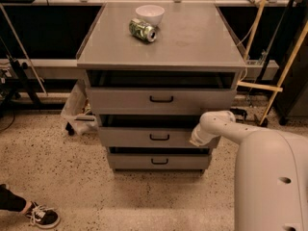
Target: Open middle drawer
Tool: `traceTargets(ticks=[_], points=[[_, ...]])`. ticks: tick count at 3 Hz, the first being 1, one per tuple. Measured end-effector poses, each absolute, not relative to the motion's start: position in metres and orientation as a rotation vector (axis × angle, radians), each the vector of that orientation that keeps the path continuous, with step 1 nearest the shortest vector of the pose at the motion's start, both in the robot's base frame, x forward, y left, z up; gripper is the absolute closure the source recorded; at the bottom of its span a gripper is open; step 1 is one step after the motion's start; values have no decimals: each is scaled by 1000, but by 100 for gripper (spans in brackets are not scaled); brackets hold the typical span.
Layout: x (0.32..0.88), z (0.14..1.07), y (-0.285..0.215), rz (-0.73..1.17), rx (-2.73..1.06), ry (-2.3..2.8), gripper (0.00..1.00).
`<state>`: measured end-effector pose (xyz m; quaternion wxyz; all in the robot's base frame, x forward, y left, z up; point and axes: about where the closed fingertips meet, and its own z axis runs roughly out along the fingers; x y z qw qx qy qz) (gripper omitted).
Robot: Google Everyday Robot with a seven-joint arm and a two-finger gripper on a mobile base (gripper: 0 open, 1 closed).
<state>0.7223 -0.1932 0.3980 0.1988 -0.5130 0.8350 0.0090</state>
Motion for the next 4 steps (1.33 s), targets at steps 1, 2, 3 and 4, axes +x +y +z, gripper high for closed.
traceTargets(ticks=[1, 2, 3, 4], points=[[722, 406, -194, 25, -1435, 2336, 100], [723, 412, -195, 25, -1435, 2336, 100], [723, 417, -197, 25, -1435, 2335, 100], [724, 428, -201, 14, -1411, 2324, 100]])
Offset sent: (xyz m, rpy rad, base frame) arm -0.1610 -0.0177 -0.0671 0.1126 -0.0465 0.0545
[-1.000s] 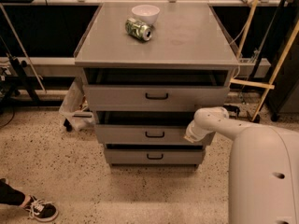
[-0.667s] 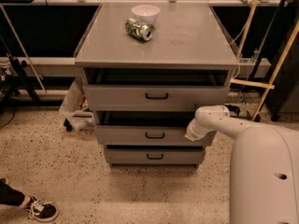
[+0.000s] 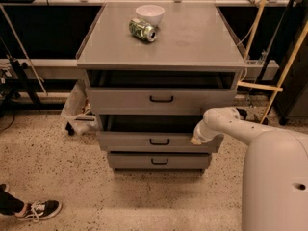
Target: Open middle drawer
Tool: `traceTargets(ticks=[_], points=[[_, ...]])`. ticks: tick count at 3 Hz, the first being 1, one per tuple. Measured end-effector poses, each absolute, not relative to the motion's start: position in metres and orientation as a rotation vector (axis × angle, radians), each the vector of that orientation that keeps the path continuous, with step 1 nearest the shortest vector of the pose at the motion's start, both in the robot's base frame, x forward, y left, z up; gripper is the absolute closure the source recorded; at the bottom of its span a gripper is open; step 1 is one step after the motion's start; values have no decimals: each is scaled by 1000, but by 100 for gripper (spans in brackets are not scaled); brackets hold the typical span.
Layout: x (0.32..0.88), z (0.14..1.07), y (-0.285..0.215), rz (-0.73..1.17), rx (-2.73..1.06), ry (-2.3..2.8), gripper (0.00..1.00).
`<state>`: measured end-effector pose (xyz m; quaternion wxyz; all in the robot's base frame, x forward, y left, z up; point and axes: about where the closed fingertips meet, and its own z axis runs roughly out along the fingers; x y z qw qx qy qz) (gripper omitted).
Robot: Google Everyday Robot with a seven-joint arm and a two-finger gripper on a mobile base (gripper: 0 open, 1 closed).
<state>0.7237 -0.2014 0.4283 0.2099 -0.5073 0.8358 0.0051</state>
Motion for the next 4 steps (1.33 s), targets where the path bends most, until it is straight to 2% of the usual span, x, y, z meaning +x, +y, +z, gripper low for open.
traceTargets(ticks=[4], points=[[702, 421, -208, 15, -1385, 2332, 100]])
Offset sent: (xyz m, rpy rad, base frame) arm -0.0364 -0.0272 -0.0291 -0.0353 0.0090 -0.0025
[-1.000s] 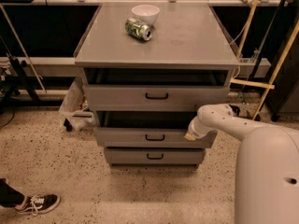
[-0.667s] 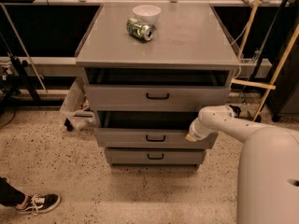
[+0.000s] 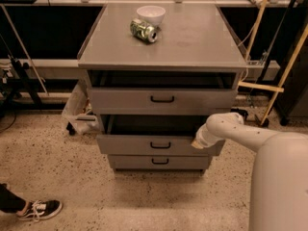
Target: Open middle drawer
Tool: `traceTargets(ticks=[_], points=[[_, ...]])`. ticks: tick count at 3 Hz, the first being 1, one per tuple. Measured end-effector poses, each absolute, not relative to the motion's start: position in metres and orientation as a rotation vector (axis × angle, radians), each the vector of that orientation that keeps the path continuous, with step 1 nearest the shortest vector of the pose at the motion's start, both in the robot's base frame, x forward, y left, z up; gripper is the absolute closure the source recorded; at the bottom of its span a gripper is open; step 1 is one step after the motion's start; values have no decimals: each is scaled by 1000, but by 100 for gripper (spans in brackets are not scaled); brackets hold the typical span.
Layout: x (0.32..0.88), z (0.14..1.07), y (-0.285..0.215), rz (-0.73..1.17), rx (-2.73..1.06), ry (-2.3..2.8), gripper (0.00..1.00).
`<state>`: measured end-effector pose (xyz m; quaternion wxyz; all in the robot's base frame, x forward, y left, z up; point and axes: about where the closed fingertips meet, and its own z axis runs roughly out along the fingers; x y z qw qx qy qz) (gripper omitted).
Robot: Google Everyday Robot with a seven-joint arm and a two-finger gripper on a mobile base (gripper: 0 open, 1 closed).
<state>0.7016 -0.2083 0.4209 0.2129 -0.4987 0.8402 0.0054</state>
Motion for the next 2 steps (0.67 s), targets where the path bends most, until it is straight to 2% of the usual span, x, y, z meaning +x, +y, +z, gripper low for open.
traceTargets(ticks=[2], points=[[690, 424, -209, 20, -1364, 2339, 100]])
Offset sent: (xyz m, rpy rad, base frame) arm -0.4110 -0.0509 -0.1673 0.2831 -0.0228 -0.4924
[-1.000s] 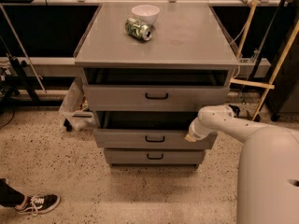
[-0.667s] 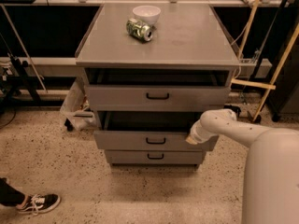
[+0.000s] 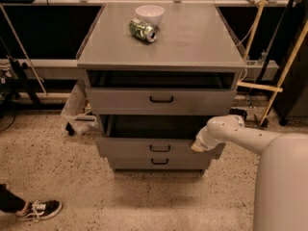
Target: Open middle drawer
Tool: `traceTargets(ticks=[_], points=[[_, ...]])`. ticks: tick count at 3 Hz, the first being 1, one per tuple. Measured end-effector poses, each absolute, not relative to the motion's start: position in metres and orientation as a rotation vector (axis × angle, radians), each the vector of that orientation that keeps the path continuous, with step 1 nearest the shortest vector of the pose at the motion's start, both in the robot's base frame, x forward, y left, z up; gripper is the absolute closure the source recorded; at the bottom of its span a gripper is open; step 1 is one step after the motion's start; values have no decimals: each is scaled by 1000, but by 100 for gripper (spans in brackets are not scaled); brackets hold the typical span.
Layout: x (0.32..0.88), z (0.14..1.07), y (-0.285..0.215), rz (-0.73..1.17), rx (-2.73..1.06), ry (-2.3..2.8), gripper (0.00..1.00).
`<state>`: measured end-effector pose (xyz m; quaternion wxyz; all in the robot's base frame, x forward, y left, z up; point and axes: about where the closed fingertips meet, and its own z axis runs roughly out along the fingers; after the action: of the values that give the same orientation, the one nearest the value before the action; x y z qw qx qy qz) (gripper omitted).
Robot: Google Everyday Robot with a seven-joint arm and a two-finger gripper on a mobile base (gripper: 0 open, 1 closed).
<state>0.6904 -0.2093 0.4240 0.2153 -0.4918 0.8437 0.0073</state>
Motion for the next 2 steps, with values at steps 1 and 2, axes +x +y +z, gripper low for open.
traceTargets(ticks=[1, 2], points=[[690, 429, -209, 20, -1363, 2339, 100], [682, 430, -210, 29, -1351, 2343, 100]])
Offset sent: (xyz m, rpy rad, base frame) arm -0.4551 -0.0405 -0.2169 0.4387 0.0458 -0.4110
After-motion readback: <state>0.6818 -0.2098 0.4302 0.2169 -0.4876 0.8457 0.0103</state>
